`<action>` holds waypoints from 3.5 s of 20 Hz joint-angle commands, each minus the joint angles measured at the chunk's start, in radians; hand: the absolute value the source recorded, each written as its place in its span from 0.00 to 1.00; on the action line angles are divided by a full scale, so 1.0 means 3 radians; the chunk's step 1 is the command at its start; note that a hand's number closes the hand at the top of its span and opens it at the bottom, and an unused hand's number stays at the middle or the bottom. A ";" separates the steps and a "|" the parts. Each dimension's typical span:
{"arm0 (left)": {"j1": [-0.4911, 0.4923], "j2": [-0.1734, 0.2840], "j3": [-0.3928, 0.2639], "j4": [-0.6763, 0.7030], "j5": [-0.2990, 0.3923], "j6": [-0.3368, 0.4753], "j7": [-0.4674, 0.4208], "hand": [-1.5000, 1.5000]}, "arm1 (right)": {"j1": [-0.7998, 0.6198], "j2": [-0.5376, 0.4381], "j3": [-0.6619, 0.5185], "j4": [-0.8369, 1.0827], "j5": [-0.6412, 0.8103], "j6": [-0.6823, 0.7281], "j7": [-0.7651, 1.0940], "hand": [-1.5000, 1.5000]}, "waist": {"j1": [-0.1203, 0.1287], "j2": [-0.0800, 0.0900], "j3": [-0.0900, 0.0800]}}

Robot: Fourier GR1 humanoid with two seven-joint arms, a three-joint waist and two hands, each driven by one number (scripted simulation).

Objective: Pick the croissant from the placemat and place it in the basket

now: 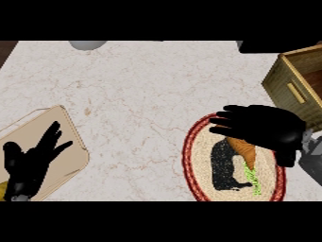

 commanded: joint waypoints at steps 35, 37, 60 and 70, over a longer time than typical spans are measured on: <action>0.0215 -0.0199 -0.0040 0.0101 -0.0213 -0.0032 0.0277 0.50 | 0.0225 0.0634 0.0225 0.1246 0.1246 -0.1161 -0.0524 1.00 | 0.0011 0.0043 -0.0066; 0.0033 -0.0220 -0.0007 0.0290 -0.0164 -0.0107 0.0286 0.50 | 0.0065 0.0732 0.0193 0.1214 0.1287 -0.1031 -0.0477 1.00 | -0.0010 0.0042 -0.0070; 0.0661 -0.0176 0.0213 -0.0104 -0.0120 -0.0049 0.0213 0.50 | 0.1746 0.1559 -0.1523 -0.0680 -0.0754 -0.0874 0.1073 1.00 | -0.0475 -0.0033 -0.0065; 0.0499 -0.0166 0.0167 -0.0100 -0.0139 -0.0097 0.0298 0.50 | 0.1377 0.1483 -0.2763 -0.2120 -0.2001 -0.0579 0.2378 1.00 | -0.0350 -0.0015 -0.0090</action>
